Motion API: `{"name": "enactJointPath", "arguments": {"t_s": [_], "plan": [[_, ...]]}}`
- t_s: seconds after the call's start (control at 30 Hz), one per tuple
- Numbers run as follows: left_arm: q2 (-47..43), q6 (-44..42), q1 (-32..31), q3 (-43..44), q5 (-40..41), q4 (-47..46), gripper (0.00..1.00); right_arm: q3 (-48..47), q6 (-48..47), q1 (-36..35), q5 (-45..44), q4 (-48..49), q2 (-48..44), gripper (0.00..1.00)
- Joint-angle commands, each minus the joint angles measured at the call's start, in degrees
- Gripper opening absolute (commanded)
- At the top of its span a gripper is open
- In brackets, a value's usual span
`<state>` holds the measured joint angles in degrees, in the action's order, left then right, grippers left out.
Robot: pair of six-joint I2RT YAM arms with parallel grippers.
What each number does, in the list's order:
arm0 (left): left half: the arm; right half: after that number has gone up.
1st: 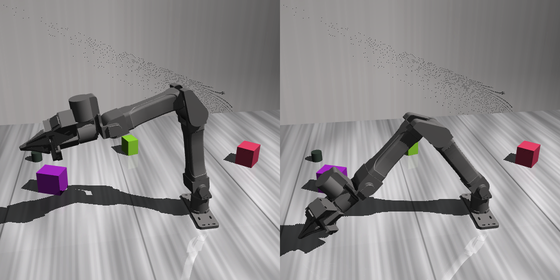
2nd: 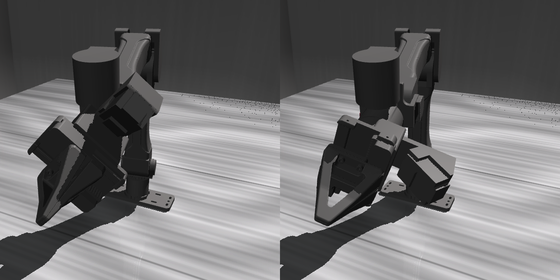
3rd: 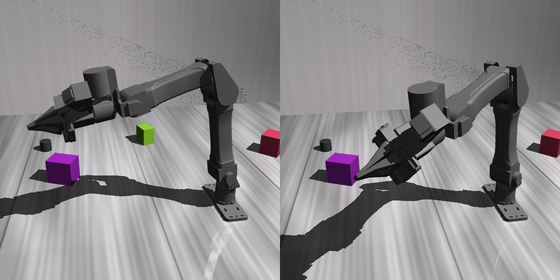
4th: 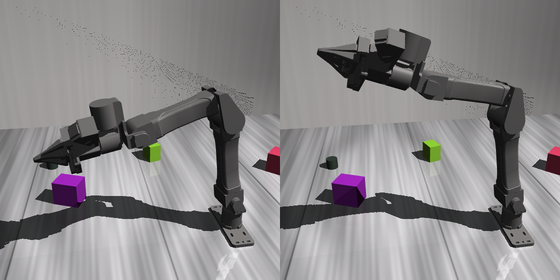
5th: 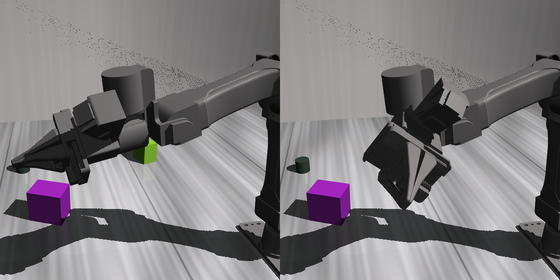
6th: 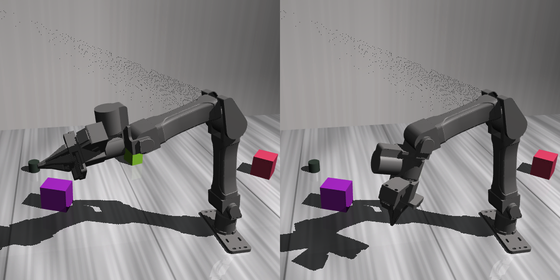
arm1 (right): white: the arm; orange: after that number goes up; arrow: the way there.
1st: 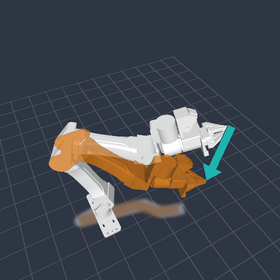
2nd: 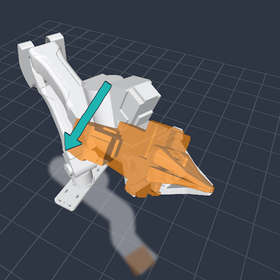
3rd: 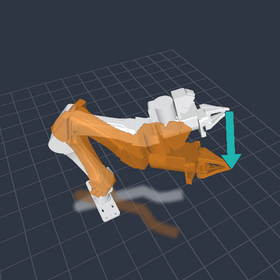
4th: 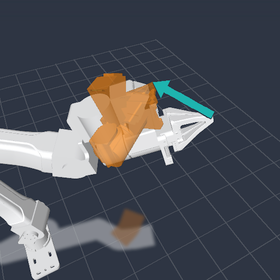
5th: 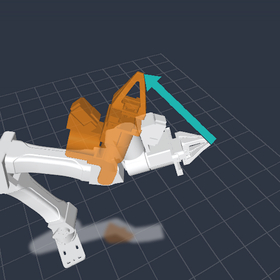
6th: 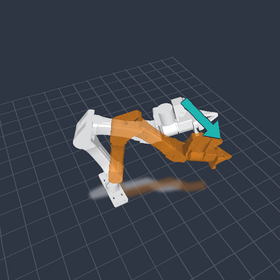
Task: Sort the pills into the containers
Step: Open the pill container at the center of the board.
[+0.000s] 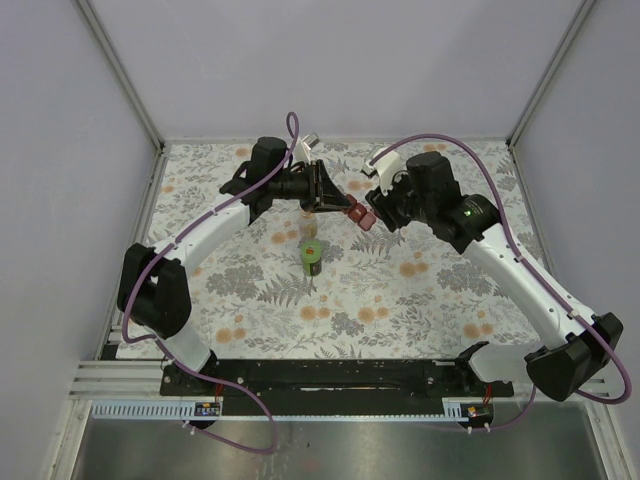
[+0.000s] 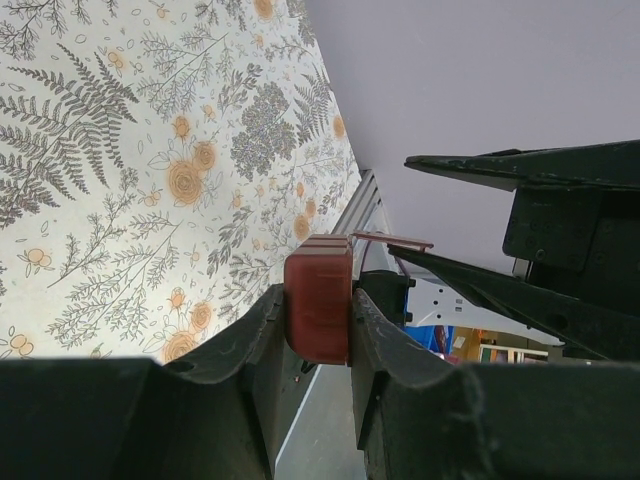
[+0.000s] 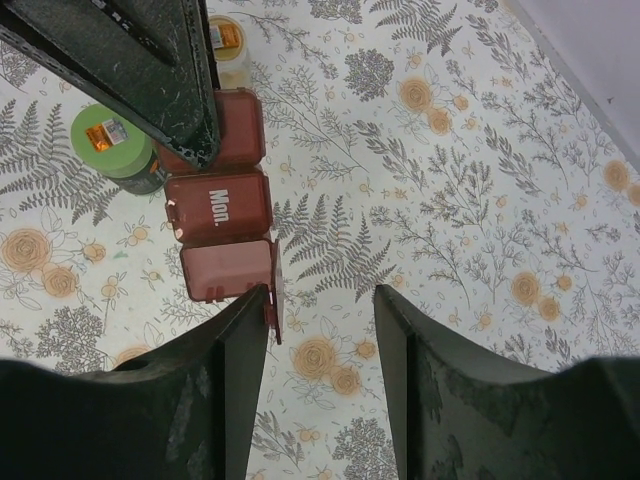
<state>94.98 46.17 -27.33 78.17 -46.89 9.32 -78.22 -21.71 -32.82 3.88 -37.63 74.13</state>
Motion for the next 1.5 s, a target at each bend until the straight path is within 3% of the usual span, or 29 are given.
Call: {"name": "enactJointPath", "arguments": {"t_s": [0.0, 1.47], "plan": [[-2.87, 0.41, -0.18, -0.48, -1.71, -3.34, 0.0, -1.06, -0.61, 1.09, -0.72, 1.77, -1.71, 0.54], [-4.19, 3.57, -0.44, -2.14, -5.31, -8.88, 0.0, 1.05, 1.85, 5.92, 5.79, 3.0, -0.39, 0.56]]}}
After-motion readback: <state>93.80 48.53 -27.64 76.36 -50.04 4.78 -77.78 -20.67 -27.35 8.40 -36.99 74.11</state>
